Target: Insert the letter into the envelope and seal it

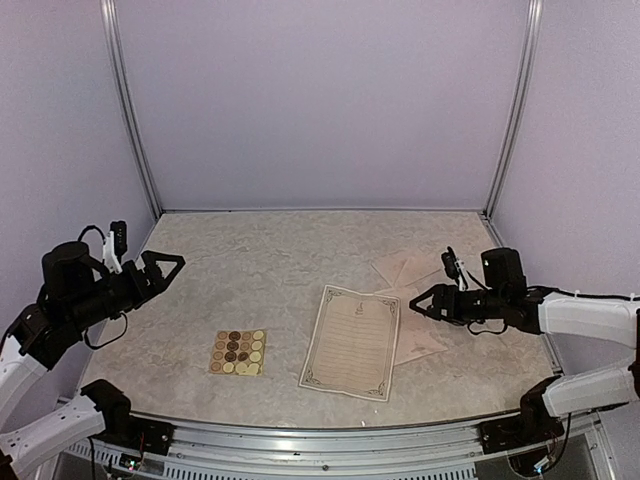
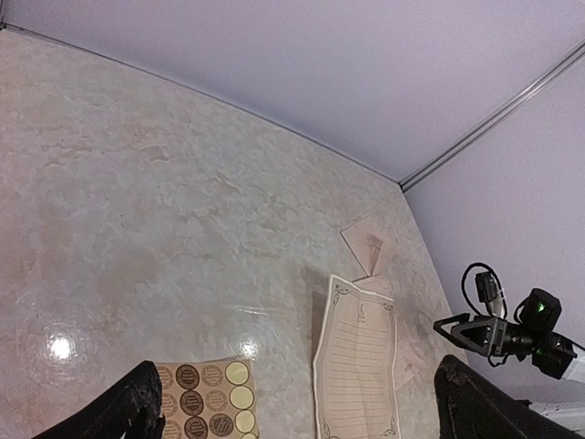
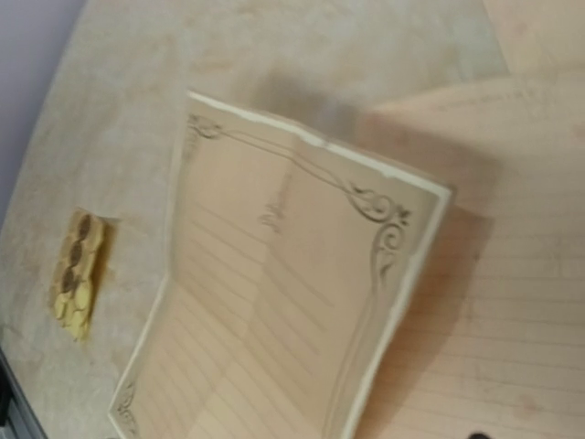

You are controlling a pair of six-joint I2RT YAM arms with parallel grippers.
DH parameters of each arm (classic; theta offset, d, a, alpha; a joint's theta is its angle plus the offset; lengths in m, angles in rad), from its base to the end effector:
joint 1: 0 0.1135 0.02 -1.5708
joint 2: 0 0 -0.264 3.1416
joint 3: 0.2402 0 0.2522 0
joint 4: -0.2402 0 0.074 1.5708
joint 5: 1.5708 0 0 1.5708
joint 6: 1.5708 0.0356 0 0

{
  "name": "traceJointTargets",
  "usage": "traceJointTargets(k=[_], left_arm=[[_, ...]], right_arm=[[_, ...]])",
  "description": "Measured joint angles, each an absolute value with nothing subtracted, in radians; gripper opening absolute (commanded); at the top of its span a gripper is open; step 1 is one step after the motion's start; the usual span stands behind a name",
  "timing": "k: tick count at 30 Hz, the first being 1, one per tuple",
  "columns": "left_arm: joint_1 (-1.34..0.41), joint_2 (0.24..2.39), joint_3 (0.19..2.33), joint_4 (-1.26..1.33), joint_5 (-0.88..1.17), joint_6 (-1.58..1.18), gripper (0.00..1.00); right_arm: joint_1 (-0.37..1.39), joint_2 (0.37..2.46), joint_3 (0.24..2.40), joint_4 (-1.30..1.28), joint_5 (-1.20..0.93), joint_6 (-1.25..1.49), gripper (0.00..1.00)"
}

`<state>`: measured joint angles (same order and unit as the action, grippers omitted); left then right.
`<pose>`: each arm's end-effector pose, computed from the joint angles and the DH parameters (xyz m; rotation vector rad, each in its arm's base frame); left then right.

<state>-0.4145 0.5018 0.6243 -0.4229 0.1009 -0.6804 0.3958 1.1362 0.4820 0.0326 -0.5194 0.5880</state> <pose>0.1165 -0.0552 0.2976 -0.1872 1.9496 -0.8353 0.2008 0.1031 0.1904 -0.0919 2.3228 1.0983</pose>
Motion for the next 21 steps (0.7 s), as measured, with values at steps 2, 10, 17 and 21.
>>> traceJointTargets(k=[2,10,17,21], left_arm=[[-0.442,0.503,0.610,-0.412,0.102,-0.695,0.98],[-0.520,0.554,0.605,-0.332,0.102,-0.732,0.93],[-0.558,0.638,0.615,-0.280,0.102,-0.733,0.88],[-0.569,0.648,0.627,-0.272,0.101,-0.737,0.83]], right_arm=[[0.401,1.177,0.479,0.066,-0.520,0.597,0.77],[0.426,1.351,0.477,0.230,-0.521,0.636,0.67],[0.437,1.491,0.486,0.319,-0.515,0.670,0.61],[0.450,1.553,0.507,0.365,-0.516,0.682,0.57]])
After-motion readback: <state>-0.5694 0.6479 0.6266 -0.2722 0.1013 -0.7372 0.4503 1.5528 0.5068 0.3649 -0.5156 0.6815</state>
